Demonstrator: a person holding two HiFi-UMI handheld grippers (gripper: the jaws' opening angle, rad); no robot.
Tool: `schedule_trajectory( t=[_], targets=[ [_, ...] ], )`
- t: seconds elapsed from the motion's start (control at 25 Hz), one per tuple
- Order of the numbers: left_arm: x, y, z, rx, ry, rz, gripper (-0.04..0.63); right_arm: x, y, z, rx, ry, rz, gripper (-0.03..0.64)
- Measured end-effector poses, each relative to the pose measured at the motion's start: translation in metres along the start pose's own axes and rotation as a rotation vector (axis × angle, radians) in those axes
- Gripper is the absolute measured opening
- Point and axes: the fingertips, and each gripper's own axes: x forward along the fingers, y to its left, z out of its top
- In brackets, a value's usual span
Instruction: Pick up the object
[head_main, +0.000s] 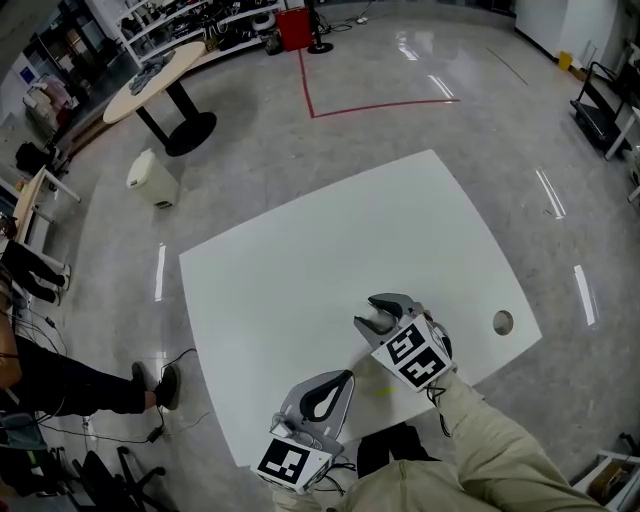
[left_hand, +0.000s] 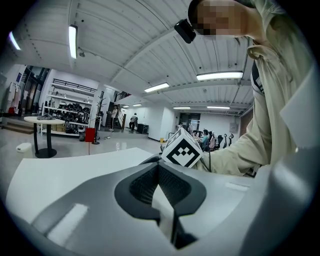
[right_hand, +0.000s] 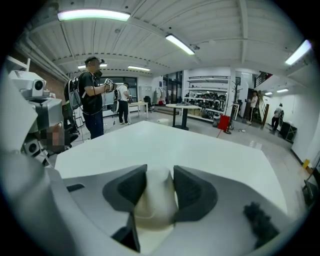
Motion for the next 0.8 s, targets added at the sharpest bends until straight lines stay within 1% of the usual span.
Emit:
schedule_trajectory(
  t=[0.08, 0.16, 0.28, 0.36, 0.44, 0.56, 0.68, 0.8],
  targets=[
    [-0.002, 0.0, 0.001, 0.004, -0.002, 0.005, 0.006, -0.005, 0.0, 0.002, 0.007, -0.022, -0.012, 0.173],
    [-0.003, -0.001, 0.005, 0.02, -0.014, 0.013, 0.006, -0.015, -0.001, 0.007, 0.043, -0.054, -0.018, 0.173],
    [-0.007, -0.009, 0.011, 0.011, 0.0, 0.018, 0.006, -0.037, -0.004, 0.017, 0.085, -0.106, -0.032, 0.173],
    [-0.011, -0.012, 0.018, 0.037, -0.019, 0.029, 0.006, -0.055, -0.005, 0.027, 0.095, -0.153, -0.039, 0.173],
    [-0.017, -0.014, 0.025, 0.066, -0.041, 0.044, 0.006, -0.074, -0.004, 0.038, 0.1, -0.203, -0.042, 0.173],
    [-0.027, -0.02, 0.033, 0.083, -0.057, 0.065, 0.006, -0.102, 0.001, 0.05, 0.1, -0.269, -0.037, 0.173],
    [-0.033, -0.029, 0.041, 0.114, -0.086, 0.089, 0.006, -0.127, 0.005, 0.054, 0.082, -0.303, -0.032, 0.173],
    [-0.035, -0.047, 0.046, 0.129, -0.101, 0.098, 0.006, -0.147, 0.009, 0.05, 0.073, -0.321, -0.028, 0.173]
  ],
)
